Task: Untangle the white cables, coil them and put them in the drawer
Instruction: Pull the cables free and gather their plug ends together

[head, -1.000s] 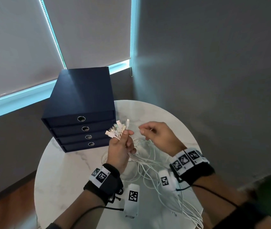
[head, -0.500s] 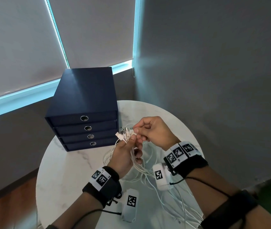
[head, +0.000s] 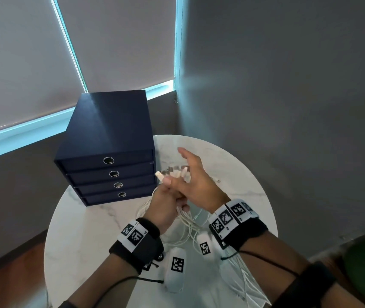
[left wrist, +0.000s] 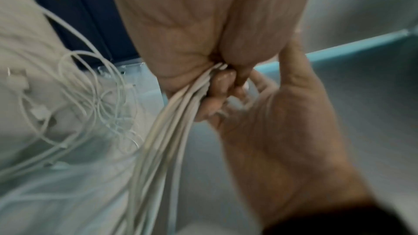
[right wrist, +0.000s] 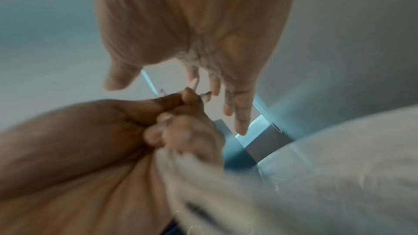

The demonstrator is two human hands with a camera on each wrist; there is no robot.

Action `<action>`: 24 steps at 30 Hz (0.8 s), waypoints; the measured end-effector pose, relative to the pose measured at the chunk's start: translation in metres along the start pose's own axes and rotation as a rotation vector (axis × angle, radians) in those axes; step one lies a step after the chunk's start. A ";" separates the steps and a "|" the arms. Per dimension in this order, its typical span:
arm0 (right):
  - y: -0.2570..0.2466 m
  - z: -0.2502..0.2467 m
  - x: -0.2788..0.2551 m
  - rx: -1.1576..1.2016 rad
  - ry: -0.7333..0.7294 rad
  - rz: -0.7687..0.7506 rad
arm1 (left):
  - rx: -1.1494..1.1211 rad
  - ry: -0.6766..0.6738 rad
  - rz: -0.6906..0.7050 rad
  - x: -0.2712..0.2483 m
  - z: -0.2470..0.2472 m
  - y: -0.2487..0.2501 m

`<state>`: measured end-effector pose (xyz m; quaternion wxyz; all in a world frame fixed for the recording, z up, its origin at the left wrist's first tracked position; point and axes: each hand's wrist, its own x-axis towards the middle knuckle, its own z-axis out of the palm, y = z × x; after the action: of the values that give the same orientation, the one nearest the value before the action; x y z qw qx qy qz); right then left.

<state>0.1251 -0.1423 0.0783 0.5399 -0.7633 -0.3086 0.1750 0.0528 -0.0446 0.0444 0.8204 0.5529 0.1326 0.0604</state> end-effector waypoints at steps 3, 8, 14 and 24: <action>0.017 0.014 -0.028 0.077 -0.169 0.163 | -0.332 0.161 -0.028 0.010 -0.003 0.012; 0.063 -0.012 -0.064 -0.299 -0.218 0.214 | -0.543 0.259 0.036 0.024 -0.034 0.034; 0.134 -0.091 -0.109 -0.464 -0.167 0.525 | -0.698 0.284 0.155 0.028 -0.069 0.068; 0.188 -0.152 -0.146 -0.419 0.119 0.700 | -0.683 0.289 0.149 0.027 -0.073 0.069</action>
<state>0.1600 -0.3903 -0.0522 0.2973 -0.9244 -0.0274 0.2372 0.0608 0.0536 0.0783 0.9236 0.2415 0.1785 0.2381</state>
